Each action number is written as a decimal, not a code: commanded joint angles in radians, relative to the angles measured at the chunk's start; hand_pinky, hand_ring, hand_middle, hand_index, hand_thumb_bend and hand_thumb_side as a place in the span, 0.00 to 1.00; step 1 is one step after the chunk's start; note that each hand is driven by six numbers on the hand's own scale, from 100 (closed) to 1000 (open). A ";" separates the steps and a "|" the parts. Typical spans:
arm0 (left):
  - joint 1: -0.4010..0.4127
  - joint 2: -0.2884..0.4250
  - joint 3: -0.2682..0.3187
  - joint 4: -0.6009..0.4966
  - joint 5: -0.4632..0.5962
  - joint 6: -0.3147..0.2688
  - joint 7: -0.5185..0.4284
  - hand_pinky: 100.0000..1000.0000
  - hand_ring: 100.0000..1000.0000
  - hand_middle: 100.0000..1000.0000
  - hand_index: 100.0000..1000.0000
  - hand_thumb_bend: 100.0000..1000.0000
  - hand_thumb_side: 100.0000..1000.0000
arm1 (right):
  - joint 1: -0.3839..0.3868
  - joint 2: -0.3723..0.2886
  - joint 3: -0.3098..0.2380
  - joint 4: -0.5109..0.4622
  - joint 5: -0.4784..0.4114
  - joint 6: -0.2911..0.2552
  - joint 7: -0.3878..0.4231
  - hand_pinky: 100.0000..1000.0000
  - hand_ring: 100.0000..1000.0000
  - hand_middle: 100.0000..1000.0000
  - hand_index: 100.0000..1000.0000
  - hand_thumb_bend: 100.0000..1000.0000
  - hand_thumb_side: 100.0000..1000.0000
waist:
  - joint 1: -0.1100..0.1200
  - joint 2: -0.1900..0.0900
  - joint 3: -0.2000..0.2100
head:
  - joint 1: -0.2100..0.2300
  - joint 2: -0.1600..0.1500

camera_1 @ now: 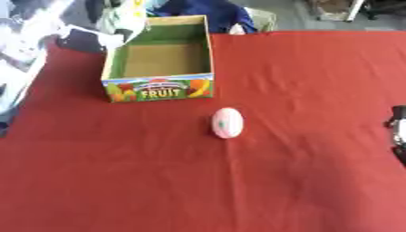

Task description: Pick up objects on the table and place them in the box.

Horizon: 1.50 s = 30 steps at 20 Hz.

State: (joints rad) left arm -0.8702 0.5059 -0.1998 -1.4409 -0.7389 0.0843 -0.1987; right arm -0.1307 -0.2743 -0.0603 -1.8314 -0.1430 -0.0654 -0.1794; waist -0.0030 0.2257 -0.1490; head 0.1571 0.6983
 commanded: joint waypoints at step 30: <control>0.036 -0.027 0.145 0.038 0.233 -0.005 0.178 0.58 0.63 0.60 0.67 0.88 0.19 | -0.010 -0.016 0.000 -0.007 -0.005 -0.004 0.010 0.64 0.76 0.55 0.76 0.00 0.13 | 0.002 -0.012 -0.004 | -0.010 -0.018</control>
State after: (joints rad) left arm -0.8212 0.4358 -0.0709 -1.3147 -0.5724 0.0720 -0.0377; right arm -0.1325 -0.2671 -0.0504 -1.8258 -0.1445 -0.0671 -0.1659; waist -0.0013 0.2282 -0.1514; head 0.1523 0.6851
